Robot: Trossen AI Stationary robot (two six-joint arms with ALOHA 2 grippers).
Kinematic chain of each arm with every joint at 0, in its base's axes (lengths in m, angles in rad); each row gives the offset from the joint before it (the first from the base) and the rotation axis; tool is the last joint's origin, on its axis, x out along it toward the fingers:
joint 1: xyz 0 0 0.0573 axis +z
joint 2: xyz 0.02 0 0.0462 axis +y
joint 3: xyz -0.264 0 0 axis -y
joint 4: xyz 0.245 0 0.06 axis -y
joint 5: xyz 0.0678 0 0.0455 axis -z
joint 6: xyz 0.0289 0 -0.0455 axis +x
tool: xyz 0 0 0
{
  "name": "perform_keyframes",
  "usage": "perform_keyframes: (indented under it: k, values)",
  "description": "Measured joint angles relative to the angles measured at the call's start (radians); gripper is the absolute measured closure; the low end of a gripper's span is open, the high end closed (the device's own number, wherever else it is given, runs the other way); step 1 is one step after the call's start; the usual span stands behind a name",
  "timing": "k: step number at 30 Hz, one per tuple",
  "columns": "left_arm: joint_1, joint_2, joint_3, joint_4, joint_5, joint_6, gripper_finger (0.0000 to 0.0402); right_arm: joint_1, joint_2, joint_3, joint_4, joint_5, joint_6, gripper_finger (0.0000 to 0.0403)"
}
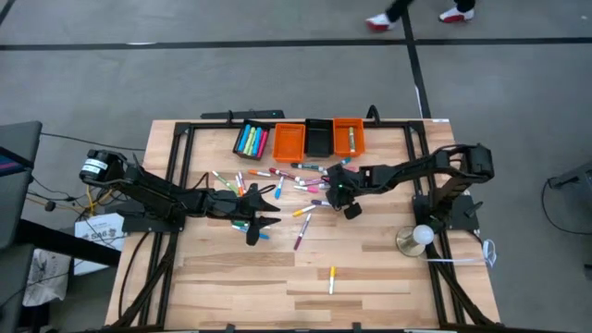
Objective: Pick & Place Markers
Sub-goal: Put the big blue marker pen into the right orange basket
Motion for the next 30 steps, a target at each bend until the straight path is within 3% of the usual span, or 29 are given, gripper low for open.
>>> perform_keyframes:
  k: [8,20,30]
  values:
    - [0.0,0.0,0.0,0.0,0.0,0.0,0.0247,0.003,-0.034,0.002,0.022,0.005,0.062,0.0285]
    - [0.0,0.0,0.0,0.0,0.0,0.0,0.0247,-0.116,-0.017,0.002,-0.004,0.002,0.204,0.0285]
    - [0.0,0.0,0.0,-0.001,0.0,0.0,0.0247,-0.12,0.061,0.007,-0.027,-0.092,0.205,0.0285]
